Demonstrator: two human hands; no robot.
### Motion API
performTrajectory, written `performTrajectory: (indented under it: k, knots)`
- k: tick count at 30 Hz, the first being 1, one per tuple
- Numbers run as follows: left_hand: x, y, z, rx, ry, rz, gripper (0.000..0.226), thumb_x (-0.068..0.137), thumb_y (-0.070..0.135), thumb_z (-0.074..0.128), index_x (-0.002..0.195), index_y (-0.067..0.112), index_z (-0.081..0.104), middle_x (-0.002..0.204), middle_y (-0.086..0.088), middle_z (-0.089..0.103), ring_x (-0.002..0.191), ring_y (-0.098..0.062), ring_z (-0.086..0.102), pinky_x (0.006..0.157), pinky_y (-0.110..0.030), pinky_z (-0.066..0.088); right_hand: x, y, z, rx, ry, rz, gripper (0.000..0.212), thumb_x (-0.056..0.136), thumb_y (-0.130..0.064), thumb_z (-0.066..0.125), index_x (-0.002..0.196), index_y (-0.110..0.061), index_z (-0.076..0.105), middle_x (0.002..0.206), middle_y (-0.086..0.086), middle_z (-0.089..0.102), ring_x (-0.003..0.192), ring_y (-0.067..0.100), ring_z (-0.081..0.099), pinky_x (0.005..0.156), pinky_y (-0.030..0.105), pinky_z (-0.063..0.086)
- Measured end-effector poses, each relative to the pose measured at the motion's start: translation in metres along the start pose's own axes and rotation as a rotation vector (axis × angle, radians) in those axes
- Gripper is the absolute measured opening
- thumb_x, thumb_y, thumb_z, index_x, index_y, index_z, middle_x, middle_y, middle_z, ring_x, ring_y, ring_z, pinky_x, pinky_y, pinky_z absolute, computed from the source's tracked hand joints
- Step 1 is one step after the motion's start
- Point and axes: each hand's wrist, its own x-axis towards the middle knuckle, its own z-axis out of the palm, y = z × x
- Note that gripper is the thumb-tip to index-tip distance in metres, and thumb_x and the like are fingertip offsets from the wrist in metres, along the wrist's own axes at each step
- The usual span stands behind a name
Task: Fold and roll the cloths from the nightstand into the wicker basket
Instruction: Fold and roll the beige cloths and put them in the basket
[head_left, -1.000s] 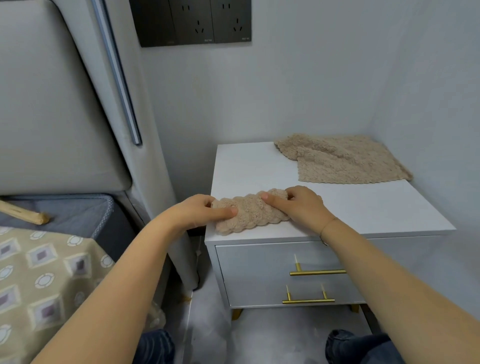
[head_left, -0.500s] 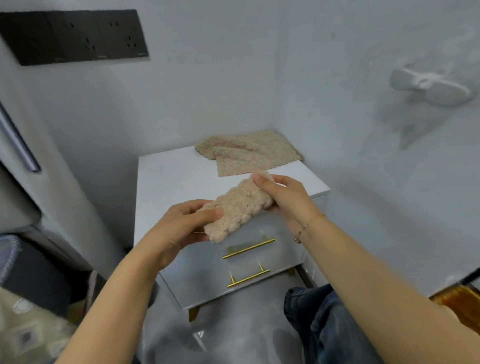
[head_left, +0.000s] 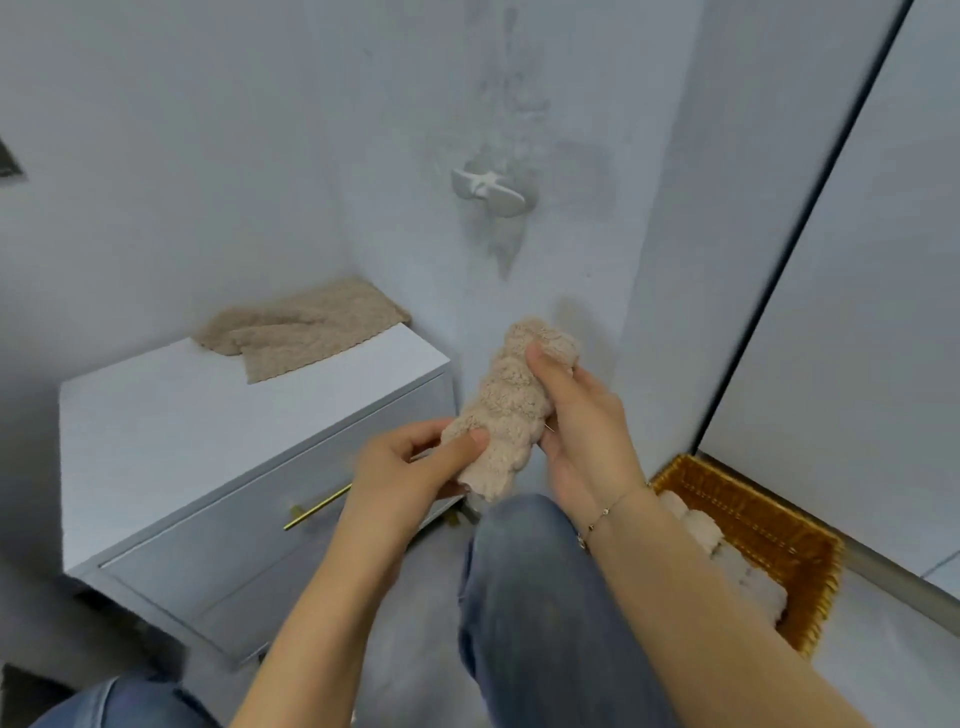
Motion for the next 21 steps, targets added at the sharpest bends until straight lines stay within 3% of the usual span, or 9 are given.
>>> performTrajectory:
  k: [7, 12, 18, 21]
  knots:
    - [0.004, -0.006, 0.092, 0.1, -0.148, 0.078, 0.021, 0.089, 0.03, 0.064, 0.102, 0.017, 0.074, 0.089, 0.002, 0.076, 0.08, -0.01, 0.07, 0.06, -0.013, 0.051, 0.005, -0.033, -0.09, 0.138, 0.216, 0.016, 0.031, 0.085, -0.021, 0.07, 0.112, -0.005, 0.066, 0.104, 0.01, 0.073, 0.097, 0.021, 0.07, 0.088, 0.038, 0.056]
    - [0.041, -0.046, 0.148, 0.319, -0.23, 0.073, 0.028, 0.09, 0.039, 0.062, 0.116, 0.028, 0.066, 0.108, 0.015, 0.068, 0.093, -0.003, 0.064, 0.087, -0.027, 0.055, 0.037, -0.04, -0.176, 0.143, 0.4, 0.027, 0.033, 0.085, -0.026, 0.071, 0.114, -0.01, 0.066, 0.104, 0.008, 0.073, 0.092, 0.022, 0.072, 0.084, 0.043, 0.057]
    - [0.103, -0.115, 0.213, 0.574, -0.403, 0.039, 0.021, 0.096, 0.035, 0.055, 0.114, 0.027, 0.063, 0.108, 0.017, 0.062, 0.089, 0.006, 0.057, 0.071, -0.009, 0.043, 0.088, -0.022, -0.312, 0.038, 0.576, 0.039, 0.04, 0.091, -0.031, 0.064, 0.127, -0.013, 0.056, 0.119, 0.008, 0.066, 0.105, 0.024, 0.066, 0.091, 0.046, 0.054]
    - [0.13, -0.158, 0.233, 0.747, -0.497, 0.054, 0.018, 0.097, 0.031, 0.054, 0.112, 0.025, 0.063, 0.111, 0.01, 0.061, 0.095, -0.001, 0.055, 0.071, -0.008, 0.038, 0.113, 0.001, -0.371, 0.034, 0.599, 0.124, 0.044, 0.093, -0.028, 0.061, 0.133, -0.01, 0.052, 0.126, 0.014, 0.062, 0.11, 0.029, 0.063, 0.087, 0.045, 0.055]
